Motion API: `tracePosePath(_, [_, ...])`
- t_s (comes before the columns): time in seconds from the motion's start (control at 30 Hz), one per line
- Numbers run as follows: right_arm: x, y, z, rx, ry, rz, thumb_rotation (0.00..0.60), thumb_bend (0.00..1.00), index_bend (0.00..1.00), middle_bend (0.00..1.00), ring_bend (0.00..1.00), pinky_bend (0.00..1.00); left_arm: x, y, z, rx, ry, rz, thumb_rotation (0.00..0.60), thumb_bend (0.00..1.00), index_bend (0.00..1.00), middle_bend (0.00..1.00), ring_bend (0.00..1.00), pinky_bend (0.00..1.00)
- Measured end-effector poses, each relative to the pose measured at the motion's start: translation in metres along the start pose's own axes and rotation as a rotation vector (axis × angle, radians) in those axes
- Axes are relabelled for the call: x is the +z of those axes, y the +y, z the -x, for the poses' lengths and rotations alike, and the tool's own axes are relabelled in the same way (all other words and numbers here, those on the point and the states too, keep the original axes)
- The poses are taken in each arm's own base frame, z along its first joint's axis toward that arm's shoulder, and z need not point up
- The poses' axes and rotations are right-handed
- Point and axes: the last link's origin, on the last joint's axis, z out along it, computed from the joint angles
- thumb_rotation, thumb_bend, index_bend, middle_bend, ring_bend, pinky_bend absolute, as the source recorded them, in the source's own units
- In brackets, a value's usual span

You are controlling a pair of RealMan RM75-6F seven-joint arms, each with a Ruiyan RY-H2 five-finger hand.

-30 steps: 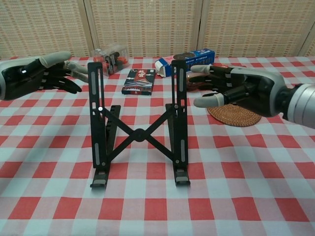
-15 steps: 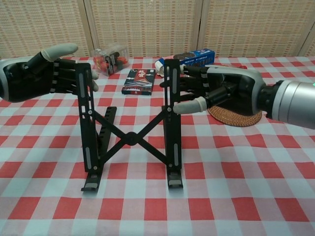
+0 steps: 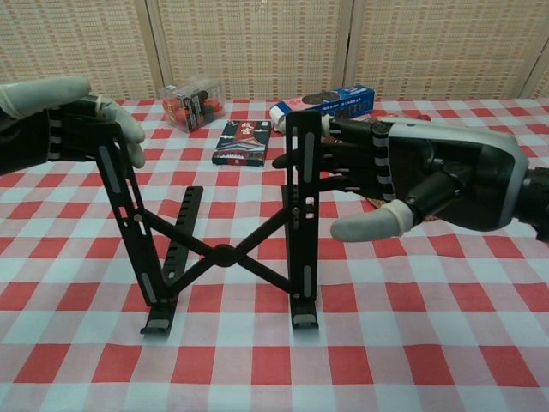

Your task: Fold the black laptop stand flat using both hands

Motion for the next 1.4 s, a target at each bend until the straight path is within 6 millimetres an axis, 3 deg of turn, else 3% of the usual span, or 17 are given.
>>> tracePosePath(0.17, [-0.003, 0.003, 0.002, 0.0, 0.007, 0.008, 0.6, 0.0, 0.04, 0.14, 0.01, 0.0, -0.009, 0.001, 0.008, 0.05, -0.024, -0.002, 0.296, 0.25, 0.39, 0.42, 0.42, 0.27])
tracePosePath(0.4, [0.008, 0.015, 0.007, 0.022, 0.006, 0.018, 0.6, 0.0, 0.04, 0.14, 0.01, 0.0, -0.013, 0.001, 0.015, 0.073, -0.036, -0.005, 0.334, 0.25, 0.39, 0.42, 0.42, 0.27])
tracePosePath(0.9, [0.007, 0.041, 0.029, 0.181, -0.028, 0.079, 0.6, 0.03, 0.04, 0.14, 0.01, 0.0, -0.013, 0.002, 0.016, 0.083, -0.038, -0.019, 0.338, 0.25, 0.39, 0.42, 0.42, 0.28])
tracePosePath(1.4, [-0.003, 0.048, 0.034, 0.386, -0.009, 0.109, 0.6, 0.05, 0.04, 0.14, 0.01, 0.0, -0.012, 0.004, 0.017, 0.092, -0.039, -0.019, 0.335, 0.25, 0.39, 0.42, 0.42, 0.28])
